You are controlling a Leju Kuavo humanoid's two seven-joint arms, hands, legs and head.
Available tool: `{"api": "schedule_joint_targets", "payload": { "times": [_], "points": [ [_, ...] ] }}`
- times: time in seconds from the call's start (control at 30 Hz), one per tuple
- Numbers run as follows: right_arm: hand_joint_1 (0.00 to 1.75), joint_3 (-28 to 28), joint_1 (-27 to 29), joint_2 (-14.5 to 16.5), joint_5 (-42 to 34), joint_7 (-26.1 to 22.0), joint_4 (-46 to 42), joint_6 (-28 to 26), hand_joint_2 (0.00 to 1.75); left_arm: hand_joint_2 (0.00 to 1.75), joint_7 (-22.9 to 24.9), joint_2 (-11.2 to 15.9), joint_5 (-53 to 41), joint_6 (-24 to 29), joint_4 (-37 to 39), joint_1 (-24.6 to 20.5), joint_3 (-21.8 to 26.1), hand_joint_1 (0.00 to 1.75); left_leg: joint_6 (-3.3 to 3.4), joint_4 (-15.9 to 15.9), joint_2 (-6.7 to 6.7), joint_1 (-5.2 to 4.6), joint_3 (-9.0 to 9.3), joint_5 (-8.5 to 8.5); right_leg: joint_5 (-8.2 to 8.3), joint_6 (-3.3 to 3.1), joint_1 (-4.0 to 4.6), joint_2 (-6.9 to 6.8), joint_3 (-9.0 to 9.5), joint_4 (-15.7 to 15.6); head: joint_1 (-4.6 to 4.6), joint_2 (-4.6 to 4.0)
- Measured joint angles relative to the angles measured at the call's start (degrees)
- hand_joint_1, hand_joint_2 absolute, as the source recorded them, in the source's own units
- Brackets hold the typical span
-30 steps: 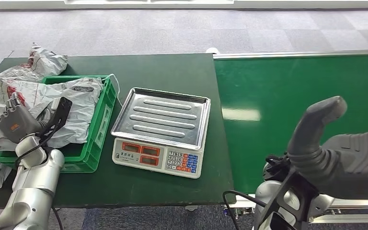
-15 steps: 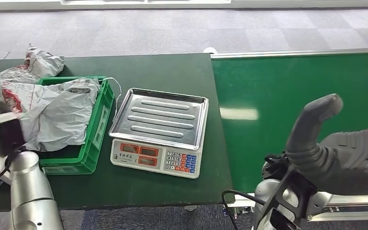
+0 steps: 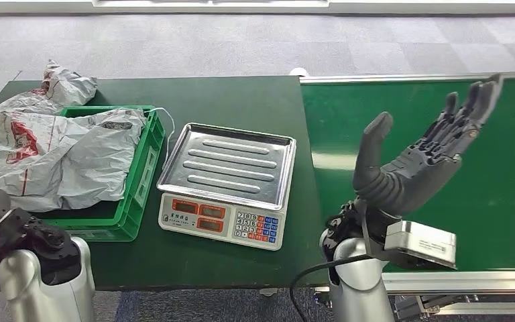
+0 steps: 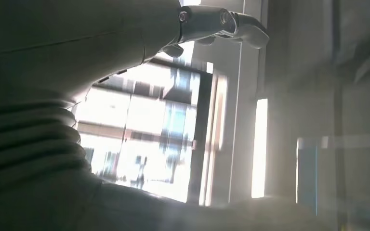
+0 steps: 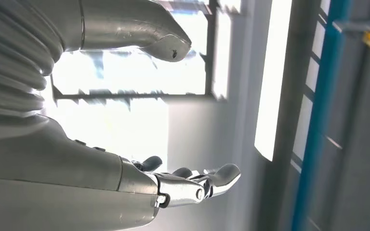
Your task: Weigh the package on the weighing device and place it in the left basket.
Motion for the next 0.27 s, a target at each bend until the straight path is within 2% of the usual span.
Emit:
{"api": "schedule_joint_targets", "payload": {
  "times": [0.13,0.27],
  "points": [
    [0.00,2.02,2.11,-0.79,-3.20,0.51,1.25,3.33,1.75,1.75,0.57,0.48,-1.34,-3.50,0.58,2.72,-10.34,0.00,0.00,0.00,0.00,0.00,-0.02,-0.01,0.00,0.00,0.00,0.01,-0.02,0.00,0.00,0.00],
    [0.00,2.94,3.13,-1.22,-4.58,-0.42,1.76,5.08,1.75,1.75,1.30,0.96,-1.08,-5.96,1.15,3.96,-14.91,0.00,0.00,0.00,0.01,0.01,-0.03,-0.02,-0.01,-0.01,0.01,0.01,-0.06,0.00,0.00,0.00]
  ]
}}
